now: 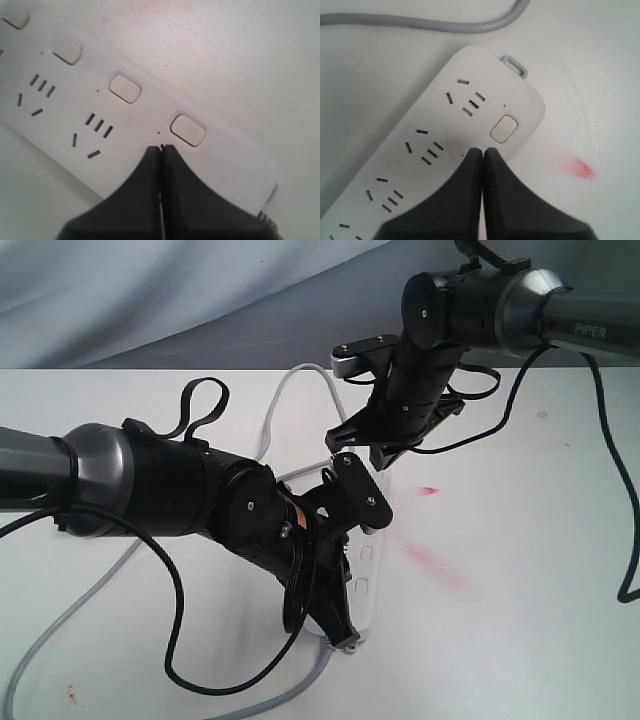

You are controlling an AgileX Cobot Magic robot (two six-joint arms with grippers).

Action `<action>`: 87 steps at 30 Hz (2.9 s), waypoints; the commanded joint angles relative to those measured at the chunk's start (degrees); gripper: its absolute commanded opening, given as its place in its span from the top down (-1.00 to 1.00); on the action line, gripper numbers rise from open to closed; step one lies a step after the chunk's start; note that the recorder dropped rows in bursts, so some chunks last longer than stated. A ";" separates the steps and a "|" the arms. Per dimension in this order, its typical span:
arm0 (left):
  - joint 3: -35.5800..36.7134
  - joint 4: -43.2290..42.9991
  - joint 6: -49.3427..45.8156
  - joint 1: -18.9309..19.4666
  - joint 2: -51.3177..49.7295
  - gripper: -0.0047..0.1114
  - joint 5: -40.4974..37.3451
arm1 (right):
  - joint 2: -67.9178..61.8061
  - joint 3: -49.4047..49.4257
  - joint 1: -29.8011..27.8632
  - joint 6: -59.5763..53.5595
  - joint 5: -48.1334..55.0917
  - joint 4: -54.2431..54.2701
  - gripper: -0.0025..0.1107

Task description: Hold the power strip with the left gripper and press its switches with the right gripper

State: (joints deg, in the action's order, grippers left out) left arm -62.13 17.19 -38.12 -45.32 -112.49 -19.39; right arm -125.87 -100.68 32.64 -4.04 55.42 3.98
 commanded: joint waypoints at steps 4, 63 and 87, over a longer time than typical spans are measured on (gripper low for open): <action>0.56 -0.36 0.30 0.05 -0.97 0.92 -1.91 | -1.06 0.27 -0.09 -0.61 3.70 -0.47 0.96; 0.56 -0.36 0.55 0.05 -0.97 0.92 -1.91 | -6.67 7.82 0.51 -0.88 -2.55 4.02 0.96; 0.56 -0.36 0.55 0.05 -0.97 0.92 -1.81 | -1.39 13.46 1.48 2.02 -6.60 -1.58 0.96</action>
State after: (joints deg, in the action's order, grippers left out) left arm -62.13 17.19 -38.12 -45.32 -112.49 -19.39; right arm -125.33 -89.10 33.84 -2.23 44.24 4.72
